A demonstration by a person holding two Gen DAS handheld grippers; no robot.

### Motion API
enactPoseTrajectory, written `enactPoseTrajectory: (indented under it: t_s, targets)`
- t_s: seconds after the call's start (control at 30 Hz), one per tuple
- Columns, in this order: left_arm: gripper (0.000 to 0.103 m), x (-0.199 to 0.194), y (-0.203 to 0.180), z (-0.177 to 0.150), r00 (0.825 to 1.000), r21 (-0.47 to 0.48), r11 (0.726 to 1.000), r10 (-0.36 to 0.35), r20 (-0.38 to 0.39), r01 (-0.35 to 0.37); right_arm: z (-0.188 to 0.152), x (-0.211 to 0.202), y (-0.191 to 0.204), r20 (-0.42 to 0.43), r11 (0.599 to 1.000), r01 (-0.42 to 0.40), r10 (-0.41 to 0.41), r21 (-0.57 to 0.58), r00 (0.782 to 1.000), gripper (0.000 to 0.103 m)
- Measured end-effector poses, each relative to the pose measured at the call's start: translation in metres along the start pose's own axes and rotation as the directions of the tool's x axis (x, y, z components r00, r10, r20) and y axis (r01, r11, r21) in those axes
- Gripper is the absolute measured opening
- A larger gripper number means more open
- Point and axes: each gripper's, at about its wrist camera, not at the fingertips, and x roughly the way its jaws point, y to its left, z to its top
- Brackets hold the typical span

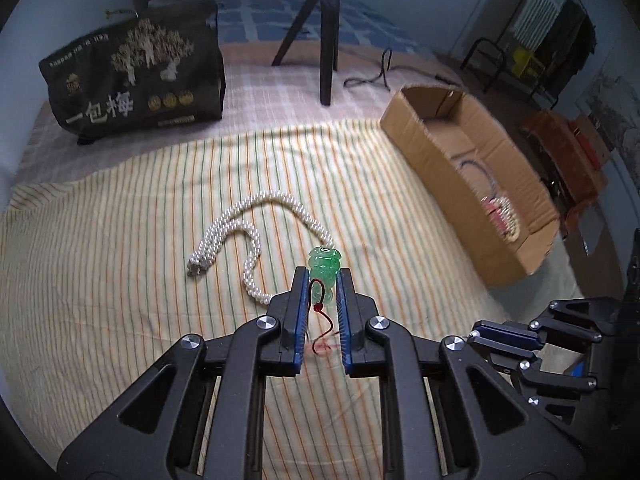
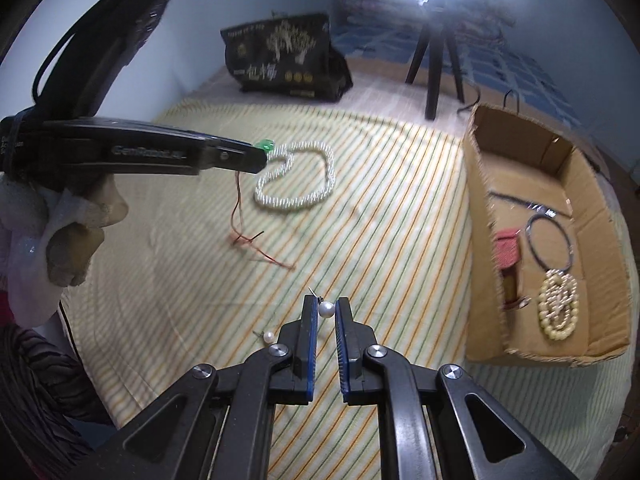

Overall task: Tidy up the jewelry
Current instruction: 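Carry the earring in the right gripper and pendant in the left gripper into the box, then open the right gripper releasing the earring while the left gripper releases the pendant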

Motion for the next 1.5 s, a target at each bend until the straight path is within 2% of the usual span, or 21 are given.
enactPoseTrajectory:
  t_s: [0.13,0.4,0.73,1.13,1.5]
  targets:
    - [0.012,-0.021,-0.005,0.011,0.999,0.000,1.000,-0.014,0.052,0.014,0.008,-0.015,-0.010,0.042,1.000,0.012,-0.013,0.023,0.999,0.006]
    - [0.012,-0.037,-0.018,0.026,0.994,0.005,1.000,-0.027,0.103,0.027,0.021,-0.045,-0.044,0.114,0.995,0.043,-0.053,0.092,0.992,0.006]
    - [0.012,-0.035,-0.047,0.057,0.990,0.032,0.998,-0.059,0.131,0.056,0.037,-0.067,-0.108,0.157,0.971,0.090,-0.127,0.222,0.979,0.006]
    - [0.012,-0.030,-0.110,0.113,0.983,0.118,0.989,-0.102,0.150,0.085,0.033,-0.068,-0.148,0.145,0.947,0.108,-0.157,0.301,0.977,0.006]
    - [0.012,0.008,-0.149,0.153,0.988,0.146,0.985,-0.108,0.113,0.091,0.029,-0.061,-0.168,0.129,0.934,0.105,-0.157,0.340,0.979,0.007]
